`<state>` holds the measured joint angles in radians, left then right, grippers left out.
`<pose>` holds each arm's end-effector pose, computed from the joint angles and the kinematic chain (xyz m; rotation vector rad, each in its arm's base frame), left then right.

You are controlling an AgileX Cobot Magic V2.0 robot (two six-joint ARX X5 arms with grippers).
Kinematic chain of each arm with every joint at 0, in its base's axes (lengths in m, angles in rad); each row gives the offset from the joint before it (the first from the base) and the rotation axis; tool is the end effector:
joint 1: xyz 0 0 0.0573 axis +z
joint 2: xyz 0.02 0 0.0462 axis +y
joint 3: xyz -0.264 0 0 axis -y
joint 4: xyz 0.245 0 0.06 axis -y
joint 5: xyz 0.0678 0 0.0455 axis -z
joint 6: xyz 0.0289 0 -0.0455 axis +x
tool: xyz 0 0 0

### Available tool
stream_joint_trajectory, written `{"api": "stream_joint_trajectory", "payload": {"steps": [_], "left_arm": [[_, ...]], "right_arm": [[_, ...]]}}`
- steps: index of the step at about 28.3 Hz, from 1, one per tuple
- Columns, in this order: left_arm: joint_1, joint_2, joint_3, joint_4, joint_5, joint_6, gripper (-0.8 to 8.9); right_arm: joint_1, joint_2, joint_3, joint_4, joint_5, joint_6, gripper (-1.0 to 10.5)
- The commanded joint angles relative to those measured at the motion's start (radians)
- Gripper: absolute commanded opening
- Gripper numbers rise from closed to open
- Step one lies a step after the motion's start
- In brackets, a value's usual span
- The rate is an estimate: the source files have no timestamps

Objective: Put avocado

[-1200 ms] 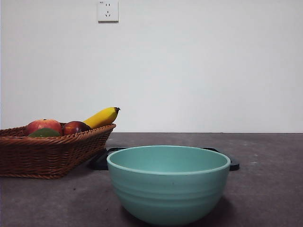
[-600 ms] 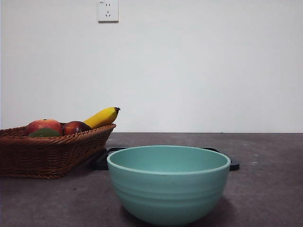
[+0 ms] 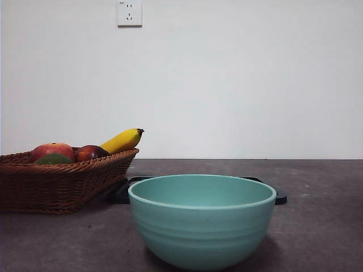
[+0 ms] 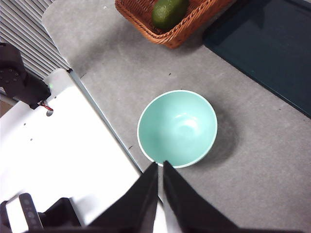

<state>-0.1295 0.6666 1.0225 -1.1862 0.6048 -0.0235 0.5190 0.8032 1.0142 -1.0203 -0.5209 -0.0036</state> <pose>0.0802 -0.0270 0.3407 -0.2209 0.8329 -0.6814 0.1038 0.0759 0.3362 -0.0023 0.8434 0.9820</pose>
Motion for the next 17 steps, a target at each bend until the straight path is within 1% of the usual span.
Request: {"api": "stream_joint_trajectory", "payload": {"steps": [1,3,5,6,7,8,10,11,13,17], "left_arm": [[-0.003,0.006,0.018,0.005,0.004,0.016,0.11],[-0.003,0.006,0.018,0.005,0.004,0.016,0.41],[-0.003,0.006,0.018,0.005,0.004,0.016,1.27],[-0.003,0.006,0.018,0.005,0.004,0.016,1.83],[-0.003,0.006,0.018,0.005,0.004,0.016,2.67],[-0.003,0.006,0.018,0.005,0.004,0.016,3.27],[-0.003,0.006,0.018,0.005,0.004,0.016,4.23],[-0.003,0.006,0.018,0.005,0.004,0.016,4.47],[-0.003,0.006,0.018,0.006,0.004,0.015,4.69],[-0.003,0.013,0.018,0.006,-0.003,0.013,4.68]], "right_arm": [[0.008,0.007,0.020,0.005,-0.003,-0.009,0.1],[0.008,0.007,0.020,0.005,-0.003,-0.008,0.1],[0.008,0.007,0.020,0.005,-0.003,-0.008,0.6],[0.008,0.007,0.020,0.005,-0.003,-0.007,1.2],[0.008,0.007,0.020,0.005,-0.003,-0.004,1.9],[0.008,0.007,0.020,0.005,-0.003,-0.004,2.4],[0.008,0.007,0.020,0.005,-0.003,-0.004,3.3],[0.008,0.007,0.020,0.005,-0.003,-0.004,3.6],[0.008,0.007,0.020,0.005,-0.003,-0.004,3.8],[0.008,0.007,0.020,0.005,-0.003,-0.004,3.8]]}}
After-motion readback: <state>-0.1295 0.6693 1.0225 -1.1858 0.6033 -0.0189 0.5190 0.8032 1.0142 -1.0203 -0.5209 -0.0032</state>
